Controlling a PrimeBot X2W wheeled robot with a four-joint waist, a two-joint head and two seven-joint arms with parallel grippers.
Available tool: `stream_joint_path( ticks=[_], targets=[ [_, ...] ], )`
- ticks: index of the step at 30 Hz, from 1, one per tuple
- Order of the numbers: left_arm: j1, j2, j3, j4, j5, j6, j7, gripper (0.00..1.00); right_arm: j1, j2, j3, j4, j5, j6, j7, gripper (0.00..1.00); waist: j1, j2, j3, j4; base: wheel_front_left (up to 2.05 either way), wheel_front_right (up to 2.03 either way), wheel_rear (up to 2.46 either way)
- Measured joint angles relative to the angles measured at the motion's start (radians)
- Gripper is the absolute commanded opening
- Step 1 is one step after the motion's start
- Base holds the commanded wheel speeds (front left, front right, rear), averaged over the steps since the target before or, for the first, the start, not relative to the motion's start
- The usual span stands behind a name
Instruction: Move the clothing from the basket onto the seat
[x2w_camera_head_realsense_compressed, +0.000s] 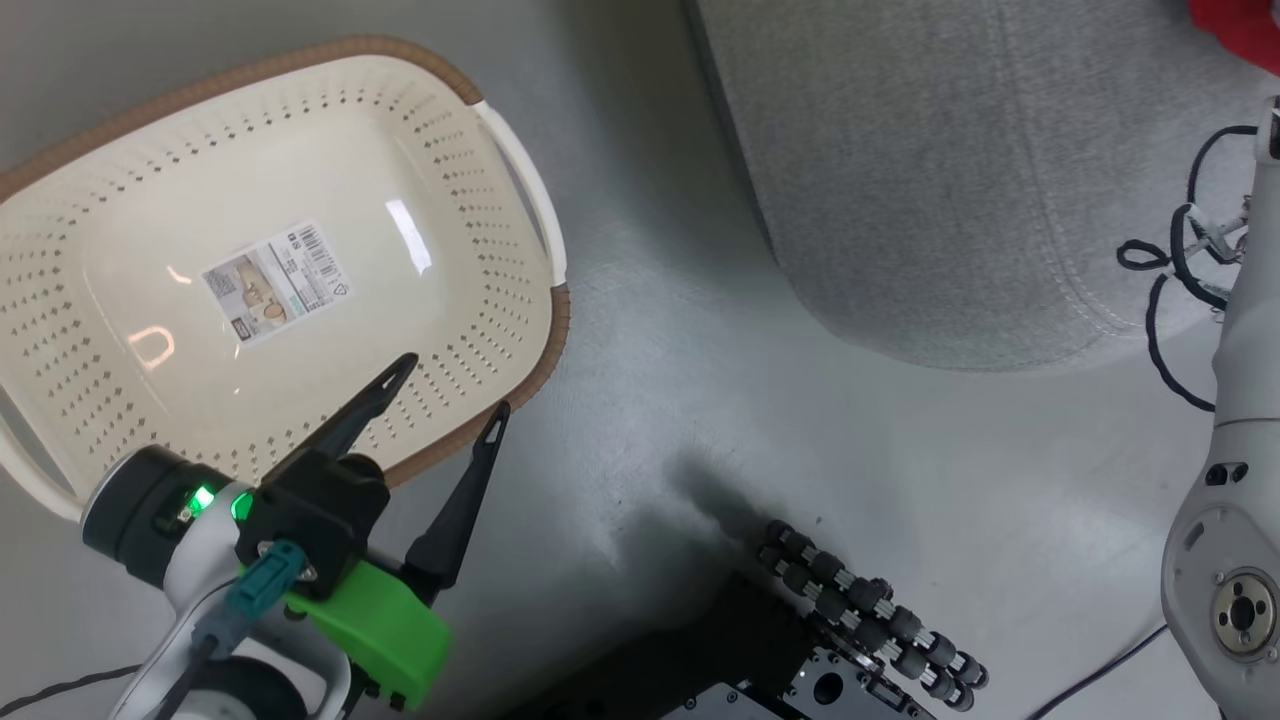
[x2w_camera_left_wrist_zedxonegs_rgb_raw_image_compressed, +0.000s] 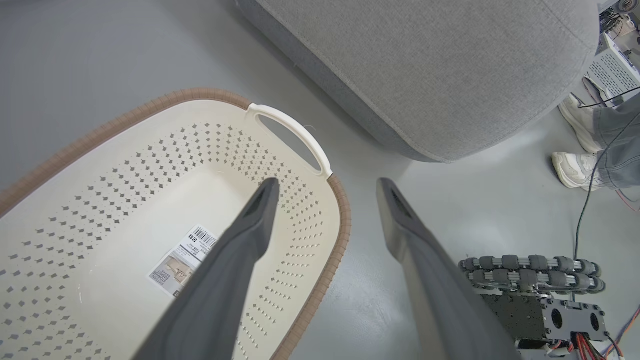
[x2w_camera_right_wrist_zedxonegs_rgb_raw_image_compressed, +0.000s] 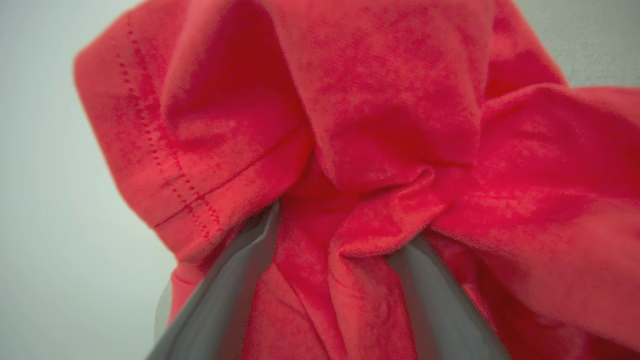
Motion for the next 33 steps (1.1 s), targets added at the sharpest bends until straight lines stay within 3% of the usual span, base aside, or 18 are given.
stream_joint_path(
  ticks=[3,8,12,18,24,33],
  targets=[
    [-0.011,-0.021,0.002,0.032,-0.014,-0.001,-0.042,1.0,0.01,-0.006,-0.001,-0.015,-0.052,0.035,0.0,1.0,0.0,0.0,-0.019,-0.012,0.0,0.0,0.0],
    [-0.048,-0.07,-0.014,0.081,-0.05,-0.025,-0.108,1.0,0.077,-0.011,0.001,-0.039,-0.109,0.054,0.0,1.0,-0.0001,0.0,-0.073,-0.024,0.0,0.0,0.0],
    [-0.07,-0.107,-0.027,0.128,-0.084,-0.054,-0.155,1.0,0.142,-0.032,0.0,-0.096,-0.168,0.061,0.0,1.0,-0.0001,0.0,-0.124,-0.029,0.0,0.0,0.0],
    [-0.08,-0.146,-0.028,0.221,-0.097,-0.073,-0.222,1.0,0.247,-0.083,-0.079,-0.234,-0.247,0.061,0.0,1.0,-0.0002,0.0,-0.204,-0.019,0.0,0.0,0.0],
    [-0.094,-0.174,0.006,0.313,-0.095,-0.072,-0.313,1.0,0.362,-0.053,-0.095,-0.326,-0.304,0.066,0.0,1.0,-0.0002,0.0,-0.281,0.02,0.0,0.0,0.0],
    [-0.089,-0.23,0.072,0.43,-0.095,-0.048,-0.467,1.0,0.473,-0.013,0.036,-0.395,-0.406,0.078,0.0,1.0,-0.0002,0.0,-0.386,0.123,0.0,0.0,0.0]
  ],
)
